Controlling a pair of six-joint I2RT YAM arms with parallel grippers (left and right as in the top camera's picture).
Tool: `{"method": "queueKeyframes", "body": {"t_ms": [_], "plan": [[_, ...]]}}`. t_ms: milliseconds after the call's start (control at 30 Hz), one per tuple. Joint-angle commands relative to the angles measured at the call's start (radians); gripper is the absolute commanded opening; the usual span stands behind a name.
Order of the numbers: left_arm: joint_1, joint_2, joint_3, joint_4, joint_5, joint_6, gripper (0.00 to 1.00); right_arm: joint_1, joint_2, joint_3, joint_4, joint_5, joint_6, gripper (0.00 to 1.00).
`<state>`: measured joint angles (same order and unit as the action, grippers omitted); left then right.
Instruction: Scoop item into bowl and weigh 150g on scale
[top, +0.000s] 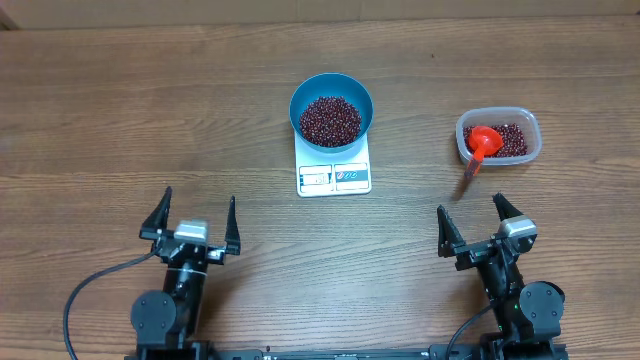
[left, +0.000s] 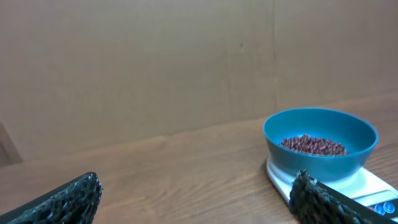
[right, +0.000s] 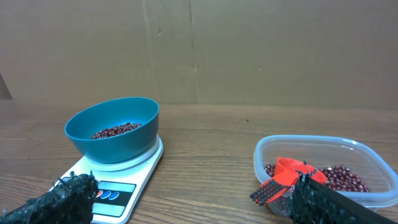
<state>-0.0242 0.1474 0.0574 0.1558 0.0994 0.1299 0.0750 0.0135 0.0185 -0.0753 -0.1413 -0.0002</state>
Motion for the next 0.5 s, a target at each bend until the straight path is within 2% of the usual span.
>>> {"method": "queueKeyframes", "body": {"t_ms": [0,233,467], "plan": [[0.004,-0.064,-0.054,-0.019,-0.025,-0.011,1.0,0.009,-0.011,-0.011,0.004,0.01,0.0,1.0],[0.004,-0.144,-0.053,-0.235,-0.041,0.003,1.0,0.009,-0.011,-0.011,0.004,0.01,0.0,1.0],[0.004,-0.143,-0.053,-0.231,-0.051,0.005,0.99,0.009,-0.011,-0.011,0.004,0.01,0.0,1.0]]}}
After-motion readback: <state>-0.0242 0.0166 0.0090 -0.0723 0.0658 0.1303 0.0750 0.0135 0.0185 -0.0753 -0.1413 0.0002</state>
